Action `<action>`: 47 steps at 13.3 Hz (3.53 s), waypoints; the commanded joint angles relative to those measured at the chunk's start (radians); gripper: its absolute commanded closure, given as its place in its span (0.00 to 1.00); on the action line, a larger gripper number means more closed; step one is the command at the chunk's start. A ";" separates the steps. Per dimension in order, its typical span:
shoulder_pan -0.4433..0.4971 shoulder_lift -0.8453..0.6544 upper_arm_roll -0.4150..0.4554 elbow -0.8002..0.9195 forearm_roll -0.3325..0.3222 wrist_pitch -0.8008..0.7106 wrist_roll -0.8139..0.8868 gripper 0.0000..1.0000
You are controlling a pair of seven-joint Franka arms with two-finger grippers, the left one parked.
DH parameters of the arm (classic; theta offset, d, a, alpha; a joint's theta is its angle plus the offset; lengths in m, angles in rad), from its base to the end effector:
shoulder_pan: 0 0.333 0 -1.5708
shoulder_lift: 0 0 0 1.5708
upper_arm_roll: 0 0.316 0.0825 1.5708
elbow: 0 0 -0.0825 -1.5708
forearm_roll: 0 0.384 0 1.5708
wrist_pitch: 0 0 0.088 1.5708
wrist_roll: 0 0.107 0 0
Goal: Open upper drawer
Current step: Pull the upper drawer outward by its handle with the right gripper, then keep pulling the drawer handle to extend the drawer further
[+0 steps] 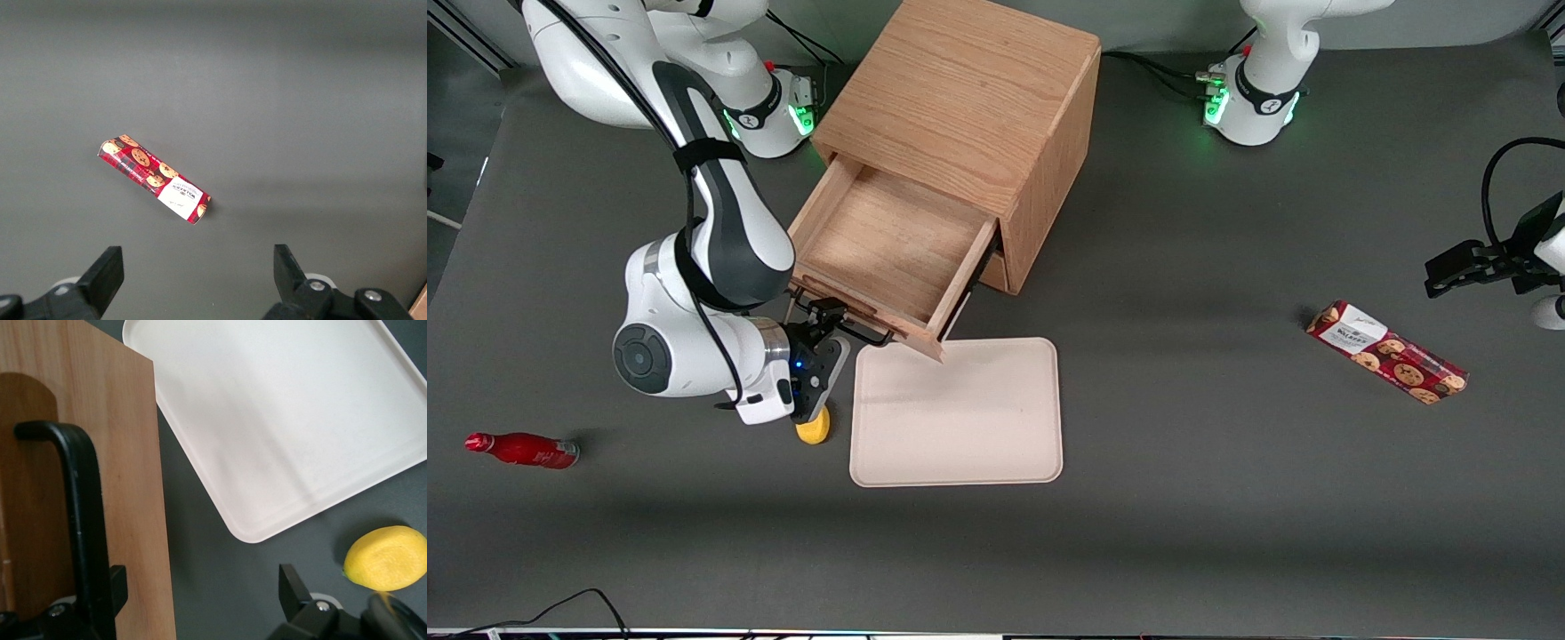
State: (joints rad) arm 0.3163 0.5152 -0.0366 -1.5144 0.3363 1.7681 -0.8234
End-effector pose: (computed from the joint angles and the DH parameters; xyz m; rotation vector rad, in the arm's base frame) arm 0.6328 0.2155 0.3492 -2.4366 -1.3240 0.2361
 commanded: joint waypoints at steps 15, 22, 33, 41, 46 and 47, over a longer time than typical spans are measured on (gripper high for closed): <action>-0.045 0.055 -0.014 0.075 0.013 -0.044 -0.098 0.00; 0.009 0.081 -0.028 0.114 0.058 -0.044 -0.097 0.00; 0.018 0.167 -0.057 0.229 0.104 -0.050 -0.100 0.00; 0.004 0.169 -0.057 0.235 0.104 -0.052 -0.102 0.00; -0.005 0.174 -0.072 0.255 0.130 -0.058 -0.109 0.00; -0.006 0.177 -0.083 0.264 0.135 -0.061 -0.117 0.00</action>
State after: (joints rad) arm 0.3129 0.6586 -0.0932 -1.3002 0.4360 1.7222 -0.8978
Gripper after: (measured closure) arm 0.000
